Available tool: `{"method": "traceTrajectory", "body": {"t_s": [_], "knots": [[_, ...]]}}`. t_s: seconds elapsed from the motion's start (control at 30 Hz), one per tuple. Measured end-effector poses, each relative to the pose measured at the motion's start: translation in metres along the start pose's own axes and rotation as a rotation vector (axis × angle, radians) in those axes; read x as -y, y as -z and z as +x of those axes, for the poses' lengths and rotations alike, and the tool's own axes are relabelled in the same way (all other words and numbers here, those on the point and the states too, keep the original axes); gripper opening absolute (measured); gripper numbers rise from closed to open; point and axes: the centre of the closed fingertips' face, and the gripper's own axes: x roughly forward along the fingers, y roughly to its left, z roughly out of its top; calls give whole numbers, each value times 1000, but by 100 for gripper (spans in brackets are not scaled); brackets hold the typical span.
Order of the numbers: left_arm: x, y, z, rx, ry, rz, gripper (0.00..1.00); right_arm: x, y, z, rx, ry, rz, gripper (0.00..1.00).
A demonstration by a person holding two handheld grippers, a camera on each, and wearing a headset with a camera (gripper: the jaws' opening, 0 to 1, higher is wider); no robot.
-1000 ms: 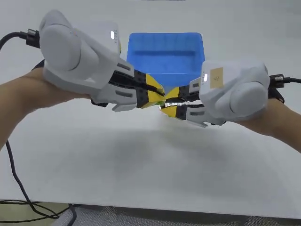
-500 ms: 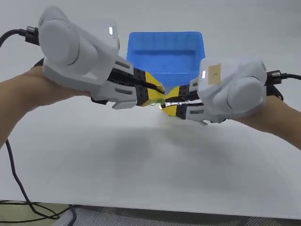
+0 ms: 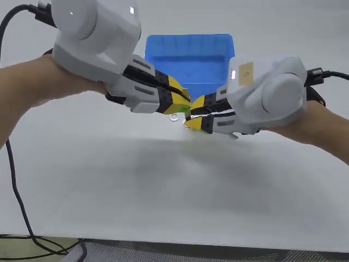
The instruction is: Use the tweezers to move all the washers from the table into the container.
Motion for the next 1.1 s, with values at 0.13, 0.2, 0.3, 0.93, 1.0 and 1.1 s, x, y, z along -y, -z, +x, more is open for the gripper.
{"method": "traceTrajectory", "body": {"t_s": [0.13, 0.2, 0.3, 0.93, 1.0, 1.1], "knots": [[3, 1, -1, -2, 6, -7, 8, -1, 0, 1, -1, -3, 7, 9], [2, 3, -2, -4, 4, -8, 8, -2, -1, 1, -2, 4, -3, 9], [1, 3, -3, 2, -2, -18, 8, -2, -1, 2, 5, 10, 2, 9], [9, -10, -19, -2, -18, 69, 7, -5, -20, -11, 27, 12, -55, 9], [10, -16, -23, 3, -26, 83, 7, -1, -24, -15, 40, 27, -55, 9], [7, -20, -26, 13, -36, 98, 7, 4, -30, -21, 59, 52, -48, 9]]}}
